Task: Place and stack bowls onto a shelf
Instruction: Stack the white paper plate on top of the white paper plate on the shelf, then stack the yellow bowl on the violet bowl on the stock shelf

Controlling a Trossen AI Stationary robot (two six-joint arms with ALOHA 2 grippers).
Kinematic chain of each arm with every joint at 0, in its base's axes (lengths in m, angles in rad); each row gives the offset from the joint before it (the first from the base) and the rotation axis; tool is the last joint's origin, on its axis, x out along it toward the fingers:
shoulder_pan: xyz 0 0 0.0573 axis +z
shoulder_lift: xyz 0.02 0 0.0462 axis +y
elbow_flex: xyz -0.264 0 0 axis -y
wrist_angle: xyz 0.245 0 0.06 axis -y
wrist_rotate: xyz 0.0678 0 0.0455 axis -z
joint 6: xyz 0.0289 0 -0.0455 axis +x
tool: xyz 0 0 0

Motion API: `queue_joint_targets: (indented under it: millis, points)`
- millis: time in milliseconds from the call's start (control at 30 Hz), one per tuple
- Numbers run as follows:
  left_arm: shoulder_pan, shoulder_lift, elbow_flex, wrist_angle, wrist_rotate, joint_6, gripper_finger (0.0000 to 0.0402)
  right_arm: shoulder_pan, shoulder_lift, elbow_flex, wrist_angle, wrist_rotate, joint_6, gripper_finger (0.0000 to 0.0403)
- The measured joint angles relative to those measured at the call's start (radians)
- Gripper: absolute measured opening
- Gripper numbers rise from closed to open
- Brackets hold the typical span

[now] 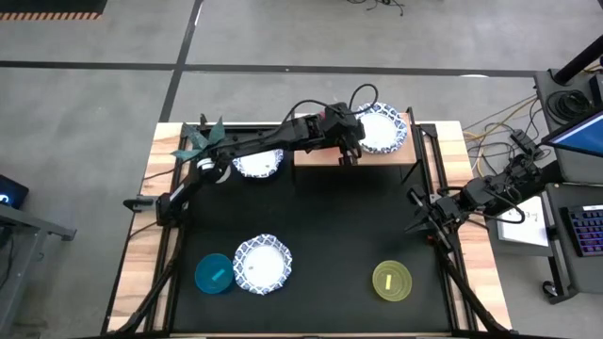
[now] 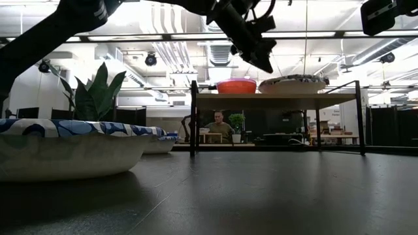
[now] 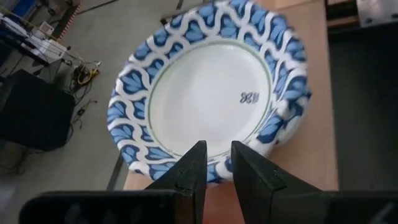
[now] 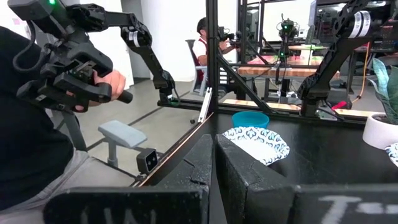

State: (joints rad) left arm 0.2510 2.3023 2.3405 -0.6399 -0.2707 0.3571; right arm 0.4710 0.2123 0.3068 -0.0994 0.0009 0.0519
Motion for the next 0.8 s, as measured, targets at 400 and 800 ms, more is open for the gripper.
queue_joint_targets:
  millis: [400, 800]
  points:
    - [-0.05, -0.064, 0.011, -0.002, 0.026, 0.027, 0.0056, 0.0, 0.0, 0.0, 0.002, 0.002, 0.0, 0.0009]
    - [-0.166, -0.282, 0.001, -0.56, 0.057, -0.124, 0.0043, 0.0, 0.046, -0.001, 0.054, 0.206, 0.06, 0.0009]
